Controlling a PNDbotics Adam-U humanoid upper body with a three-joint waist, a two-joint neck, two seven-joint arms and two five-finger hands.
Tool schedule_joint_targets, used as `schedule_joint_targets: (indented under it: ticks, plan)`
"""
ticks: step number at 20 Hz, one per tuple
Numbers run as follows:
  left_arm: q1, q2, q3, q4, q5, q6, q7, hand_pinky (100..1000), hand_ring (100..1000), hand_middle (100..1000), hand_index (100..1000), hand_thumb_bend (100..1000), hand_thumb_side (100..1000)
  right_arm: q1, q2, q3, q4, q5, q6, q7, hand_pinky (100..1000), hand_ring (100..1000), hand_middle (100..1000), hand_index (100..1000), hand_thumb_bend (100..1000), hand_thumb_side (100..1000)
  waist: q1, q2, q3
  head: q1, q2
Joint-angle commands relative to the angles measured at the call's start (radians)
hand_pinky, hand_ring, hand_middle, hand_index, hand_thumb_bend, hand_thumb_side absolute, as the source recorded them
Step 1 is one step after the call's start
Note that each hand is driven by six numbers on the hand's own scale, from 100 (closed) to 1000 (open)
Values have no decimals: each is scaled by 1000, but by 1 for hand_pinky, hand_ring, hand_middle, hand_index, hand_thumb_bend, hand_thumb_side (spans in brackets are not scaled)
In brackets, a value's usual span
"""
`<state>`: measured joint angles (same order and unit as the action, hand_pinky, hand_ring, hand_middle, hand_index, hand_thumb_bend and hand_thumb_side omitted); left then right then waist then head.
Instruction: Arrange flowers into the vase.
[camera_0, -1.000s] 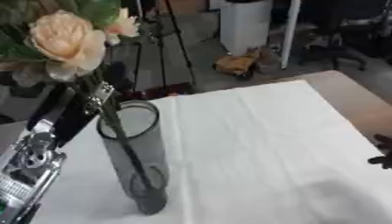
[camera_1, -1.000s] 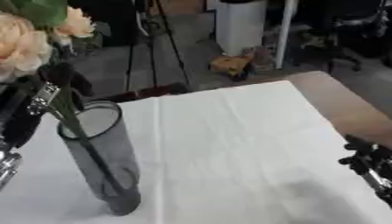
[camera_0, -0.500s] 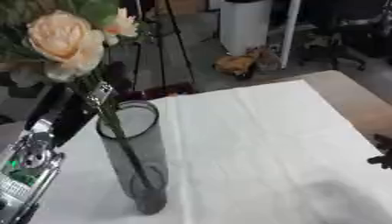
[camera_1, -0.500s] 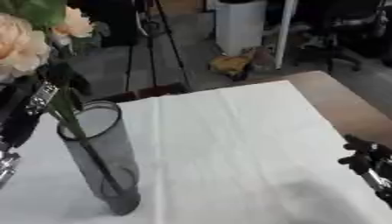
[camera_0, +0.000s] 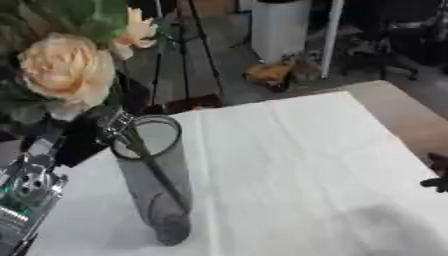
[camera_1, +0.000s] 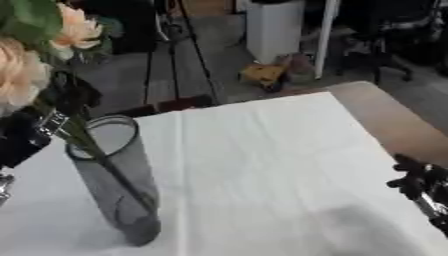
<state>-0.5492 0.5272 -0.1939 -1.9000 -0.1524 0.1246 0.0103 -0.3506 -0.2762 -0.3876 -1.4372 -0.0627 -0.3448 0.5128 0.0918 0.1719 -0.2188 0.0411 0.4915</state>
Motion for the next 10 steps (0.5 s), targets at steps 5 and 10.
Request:
schedule_joint_targets:
  ticks: [5,10]
  plan:
    - [4,27,23,-24,-25,-8,-3,479,606,463,612,563,851,-6,-24,-6,-21,-4,1,1,662,970,384,701,471,535,-4,-18,3,-4,-4]
    - [6,30,26,-27,-41,-10,-6,482,607,462,613,570,845,-7,-24,-6,-21,-4,1,1,662,970,384,701,471,537,-5,-18,4,-4,-4]
